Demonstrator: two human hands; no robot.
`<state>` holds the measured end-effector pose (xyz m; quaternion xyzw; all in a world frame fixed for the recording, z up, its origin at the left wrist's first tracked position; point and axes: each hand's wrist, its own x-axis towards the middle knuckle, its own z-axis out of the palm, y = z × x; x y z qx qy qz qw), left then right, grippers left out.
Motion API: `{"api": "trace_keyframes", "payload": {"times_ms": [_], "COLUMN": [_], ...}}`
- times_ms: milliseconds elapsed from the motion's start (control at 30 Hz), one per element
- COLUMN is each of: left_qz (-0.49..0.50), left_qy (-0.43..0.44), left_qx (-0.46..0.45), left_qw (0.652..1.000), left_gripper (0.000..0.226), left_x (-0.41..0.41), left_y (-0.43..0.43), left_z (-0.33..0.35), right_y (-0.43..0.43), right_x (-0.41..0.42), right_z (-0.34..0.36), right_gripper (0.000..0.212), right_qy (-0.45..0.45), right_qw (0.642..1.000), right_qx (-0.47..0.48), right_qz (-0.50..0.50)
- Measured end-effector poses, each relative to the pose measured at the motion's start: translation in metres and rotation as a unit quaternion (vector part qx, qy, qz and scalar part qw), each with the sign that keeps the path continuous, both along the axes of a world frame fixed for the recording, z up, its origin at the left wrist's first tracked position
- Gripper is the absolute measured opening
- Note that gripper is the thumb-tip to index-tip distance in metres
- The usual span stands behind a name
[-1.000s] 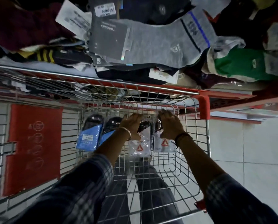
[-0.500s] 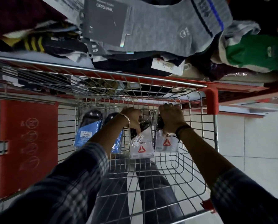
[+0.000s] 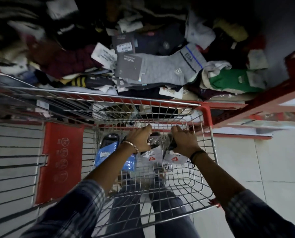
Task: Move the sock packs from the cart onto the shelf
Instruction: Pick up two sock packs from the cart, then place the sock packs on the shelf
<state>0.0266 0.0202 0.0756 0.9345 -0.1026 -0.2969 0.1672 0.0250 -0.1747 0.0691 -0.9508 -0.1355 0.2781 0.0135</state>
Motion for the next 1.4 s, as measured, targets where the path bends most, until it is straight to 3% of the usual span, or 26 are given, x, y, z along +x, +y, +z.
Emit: {"api": "trace_keyframes", "payload": {"times_ms": [400, 633, 867, 1200, 1400], "left_qz": [-0.037, -0.037, -0.035, -0.057, -0.067], "left_qy": [-0.199, -0.336, -0.431, -0.557, -0.581], "left_qx": [0.025, 0.006, -0.018, -0.013, 0.077], "left_qw": [0.979, 0.941, 0.901, 0.829, 0.807], "left_gripper": [0.062, 0.067, 0.067, 0.068, 0.063], "left_x": [0.013, 0.03, 0.06, 0.125, 0.17], "left_y": [0.022, 0.021, 0.007, -0.02, -0.029], "left_z": [0.185, 0.308, 0.413, 0.493, 0.495], "right_y": [0.004, -0.004, -0.016, -0.028, -0.025], "right_x": [0.015, 0.029, 0.049, 0.075, 0.108], "right_z": [0.186, 0.318, 0.404, 0.488, 0.521], "right_gripper": [0.058, 0.07, 0.072, 0.079, 0.085], "right_qy": [-0.139, -0.199, -0.276, -0.38, -0.427], "right_qw": [0.989, 0.978, 0.96, 0.924, 0.903], "right_qx": [-0.017, -0.027, -0.018, -0.01, -0.019], "right_qz": [0.048, 0.053, 0.045, 0.04, 0.039]}}
